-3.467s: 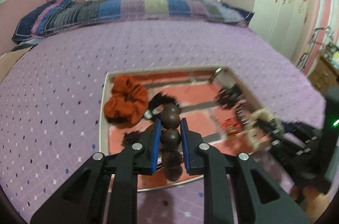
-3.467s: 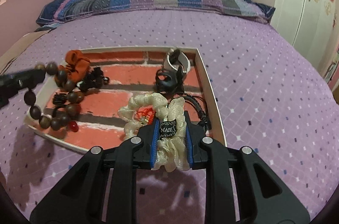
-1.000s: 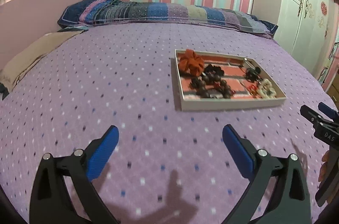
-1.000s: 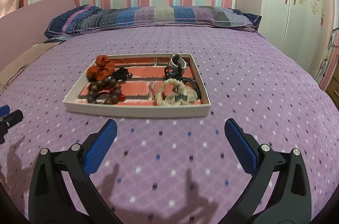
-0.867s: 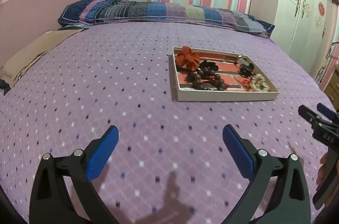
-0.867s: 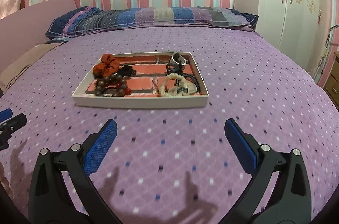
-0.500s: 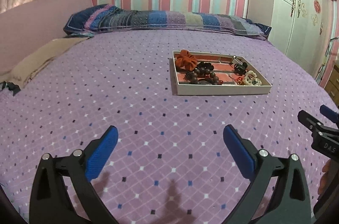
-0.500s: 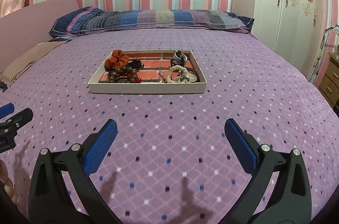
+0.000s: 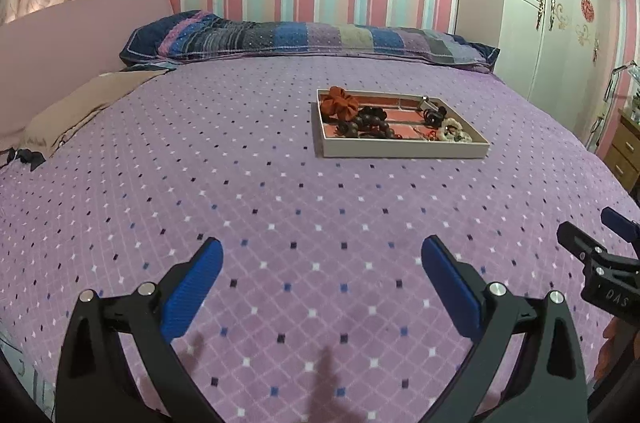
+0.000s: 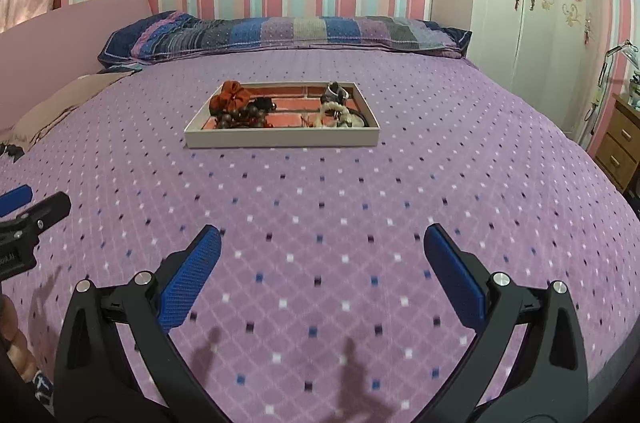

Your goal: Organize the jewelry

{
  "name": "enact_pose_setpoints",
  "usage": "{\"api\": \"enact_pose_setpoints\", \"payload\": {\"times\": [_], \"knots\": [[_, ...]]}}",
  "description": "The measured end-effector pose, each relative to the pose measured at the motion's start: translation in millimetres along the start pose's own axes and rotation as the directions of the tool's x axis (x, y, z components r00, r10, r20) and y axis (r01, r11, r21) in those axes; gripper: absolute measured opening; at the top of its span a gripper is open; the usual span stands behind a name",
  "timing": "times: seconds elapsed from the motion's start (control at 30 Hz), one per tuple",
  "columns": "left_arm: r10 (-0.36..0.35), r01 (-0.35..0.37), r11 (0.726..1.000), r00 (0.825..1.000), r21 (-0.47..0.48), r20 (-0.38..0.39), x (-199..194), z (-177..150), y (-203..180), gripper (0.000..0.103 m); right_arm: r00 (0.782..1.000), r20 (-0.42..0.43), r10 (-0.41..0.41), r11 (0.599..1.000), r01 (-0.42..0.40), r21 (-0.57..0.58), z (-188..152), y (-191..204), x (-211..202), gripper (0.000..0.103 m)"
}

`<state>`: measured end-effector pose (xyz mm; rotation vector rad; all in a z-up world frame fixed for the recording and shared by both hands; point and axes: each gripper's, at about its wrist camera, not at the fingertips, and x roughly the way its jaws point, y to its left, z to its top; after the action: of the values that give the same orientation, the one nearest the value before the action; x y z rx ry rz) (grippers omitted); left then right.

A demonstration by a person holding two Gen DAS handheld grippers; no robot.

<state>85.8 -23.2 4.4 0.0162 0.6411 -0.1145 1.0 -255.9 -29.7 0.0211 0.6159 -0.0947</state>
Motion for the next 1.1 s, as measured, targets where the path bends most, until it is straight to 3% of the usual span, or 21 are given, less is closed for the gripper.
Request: {"api": "enact_pose_setpoints", "payload": {"times": [1.1], "knots": [[0.007, -0.007, 1.000, 1.000, -0.005, 0.018, -13, -12, 0, 0.097, 0.999, 0.039, -0.002, 1.000, 0.002, -0.001, -6, 8, -17, 0.099]]}}
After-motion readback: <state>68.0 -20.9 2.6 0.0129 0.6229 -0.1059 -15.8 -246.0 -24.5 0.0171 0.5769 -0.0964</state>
